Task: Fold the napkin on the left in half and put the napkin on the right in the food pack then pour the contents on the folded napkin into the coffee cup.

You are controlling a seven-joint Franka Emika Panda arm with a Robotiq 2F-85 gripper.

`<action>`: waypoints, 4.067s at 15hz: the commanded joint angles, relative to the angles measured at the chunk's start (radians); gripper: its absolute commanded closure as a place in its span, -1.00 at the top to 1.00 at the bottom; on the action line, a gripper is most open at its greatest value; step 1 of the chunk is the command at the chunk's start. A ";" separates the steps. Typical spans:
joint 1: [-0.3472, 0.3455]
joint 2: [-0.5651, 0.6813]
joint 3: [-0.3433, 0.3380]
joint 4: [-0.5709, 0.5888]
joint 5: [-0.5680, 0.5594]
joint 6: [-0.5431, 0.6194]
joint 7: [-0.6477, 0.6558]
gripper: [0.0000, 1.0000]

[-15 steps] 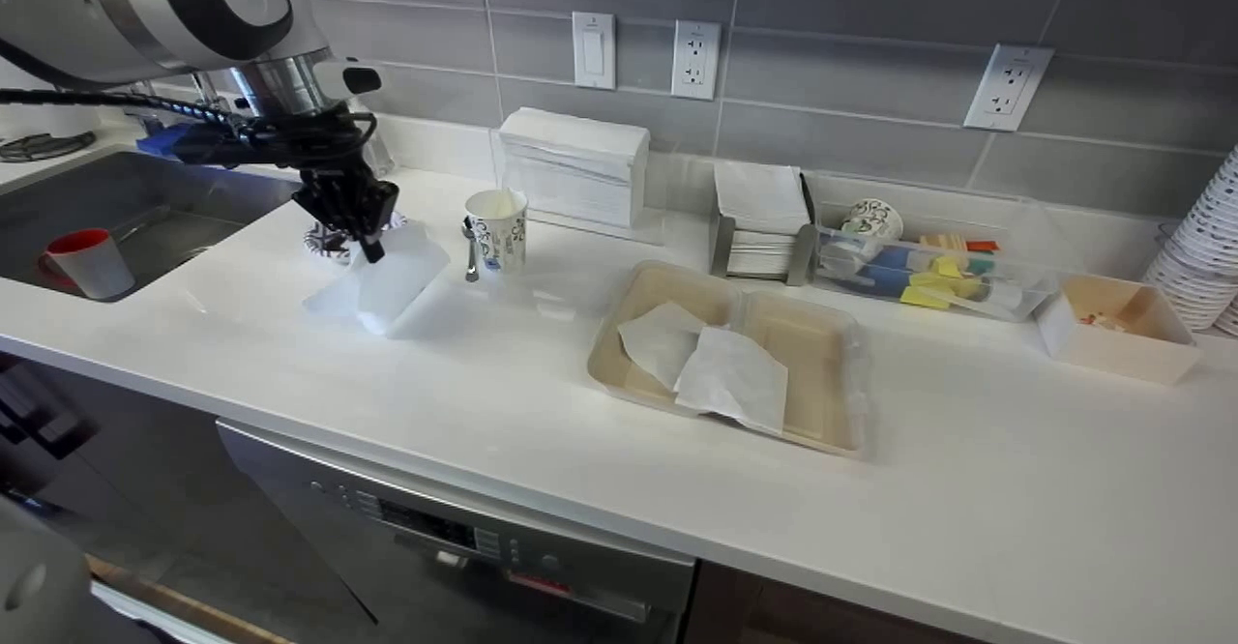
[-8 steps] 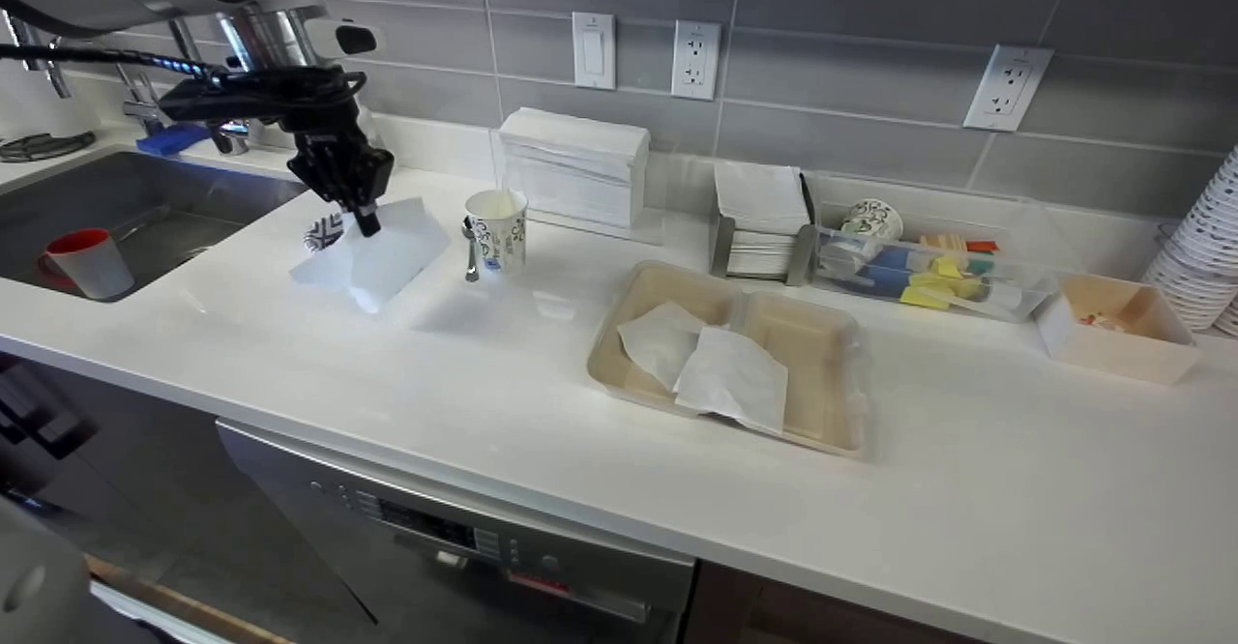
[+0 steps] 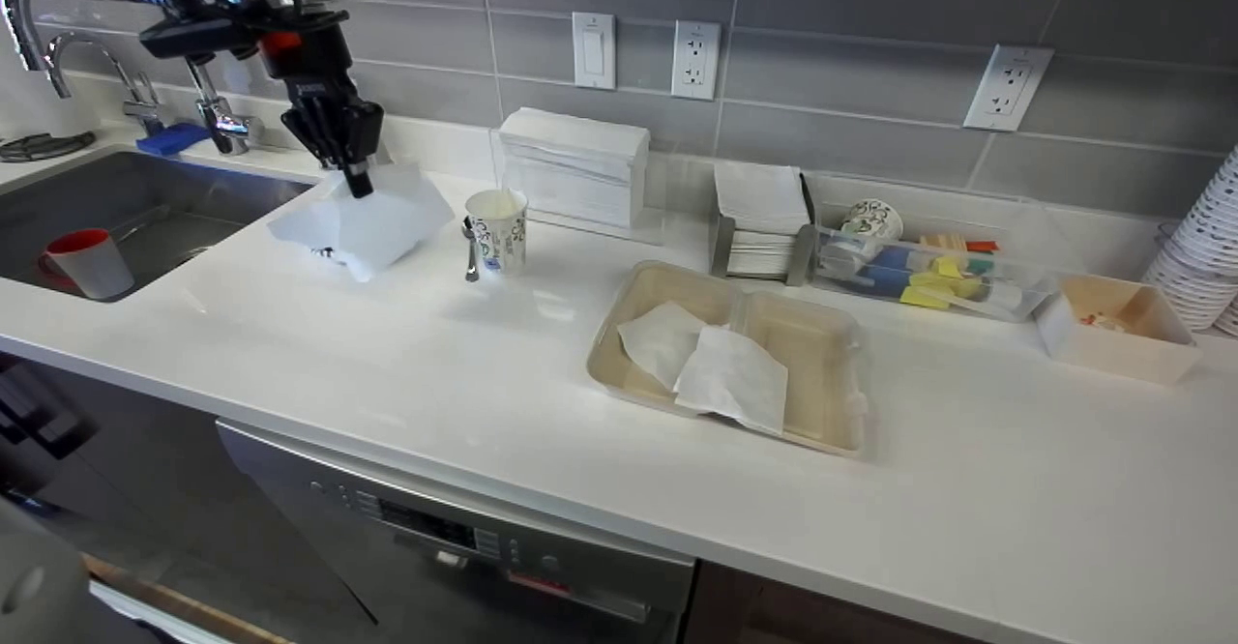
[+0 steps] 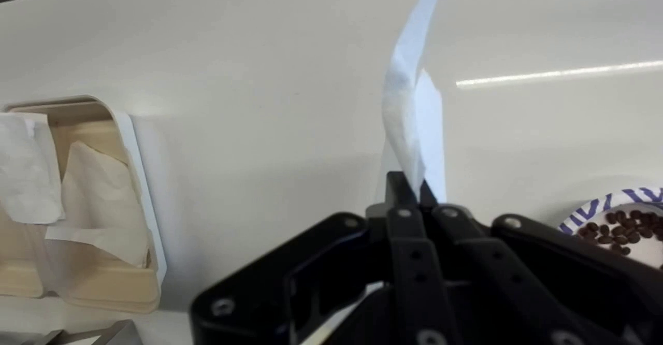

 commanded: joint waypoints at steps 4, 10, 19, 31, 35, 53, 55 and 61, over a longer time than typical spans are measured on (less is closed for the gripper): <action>-0.006 0.006 0.002 0.022 0.001 -0.010 0.010 -0.96; -0.012 -0.005 -0.001 0.031 -0.013 -0.004 0.018 -0.99; -0.028 -0.009 0.000 0.048 -0.038 0.034 0.044 -0.99; -0.081 0.053 -0.020 0.107 -0.084 0.130 0.090 -0.99; -0.087 0.076 -0.025 0.112 -0.110 0.192 0.096 -0.99; -0.086 0.219 -0.055 0.197 -0.225 0.344 0.222 -0.99; -0.078 0.214 -0.052 0.188 -0.245 0.345 0.254 -0.99; -0.059 0.197 -0.040 0.171 -0.326 0.348 0.365 -0.99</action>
